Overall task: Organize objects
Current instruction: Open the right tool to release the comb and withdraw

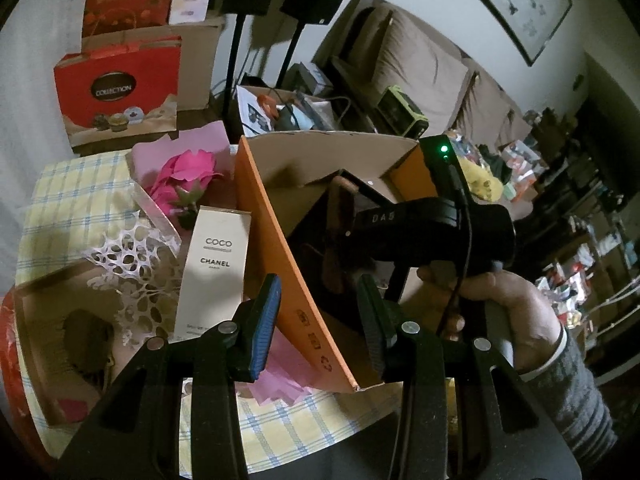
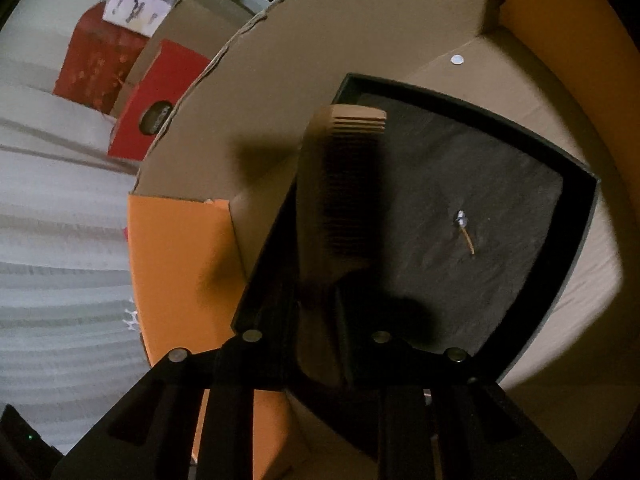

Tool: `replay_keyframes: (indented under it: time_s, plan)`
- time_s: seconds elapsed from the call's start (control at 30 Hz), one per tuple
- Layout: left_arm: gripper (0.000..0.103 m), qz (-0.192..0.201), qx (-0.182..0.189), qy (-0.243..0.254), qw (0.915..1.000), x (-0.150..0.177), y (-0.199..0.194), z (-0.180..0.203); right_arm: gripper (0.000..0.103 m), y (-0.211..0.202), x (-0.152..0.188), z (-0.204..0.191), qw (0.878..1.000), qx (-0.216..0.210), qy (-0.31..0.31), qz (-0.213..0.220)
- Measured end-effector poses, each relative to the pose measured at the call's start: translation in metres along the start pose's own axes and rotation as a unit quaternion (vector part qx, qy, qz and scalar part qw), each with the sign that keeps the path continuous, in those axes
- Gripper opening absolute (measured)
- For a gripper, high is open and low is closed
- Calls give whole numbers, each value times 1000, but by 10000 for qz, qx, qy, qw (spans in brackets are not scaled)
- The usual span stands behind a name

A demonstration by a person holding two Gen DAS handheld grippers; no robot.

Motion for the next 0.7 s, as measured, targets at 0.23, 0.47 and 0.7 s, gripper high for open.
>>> replay_keyframes:
  time_s: [0.23,0.47,0.7]
  plan:
    - [37,-27,-11,-57,10000,6,0,-5,21,1,0,-27,9981,222,-572,39]
    - [37,48,-46,-87,9999,3,-7,-8,21,-34,-34,-33,9785,1339,-1222,981]
    - [62,257,-461,0,9986,1,-21,-18,21,-23,-40,-34,9753,1366,-1400,1027]
Point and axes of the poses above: each gripper's, at about its wrist camera, not at the fingertips, and y roughly the way its jaws point, z to its right, x to its underside, the point moved 7 cm from there along y, roughly the way its jaws point, and after that the axes turned 9 degrees about x, right-handed, at the moved point
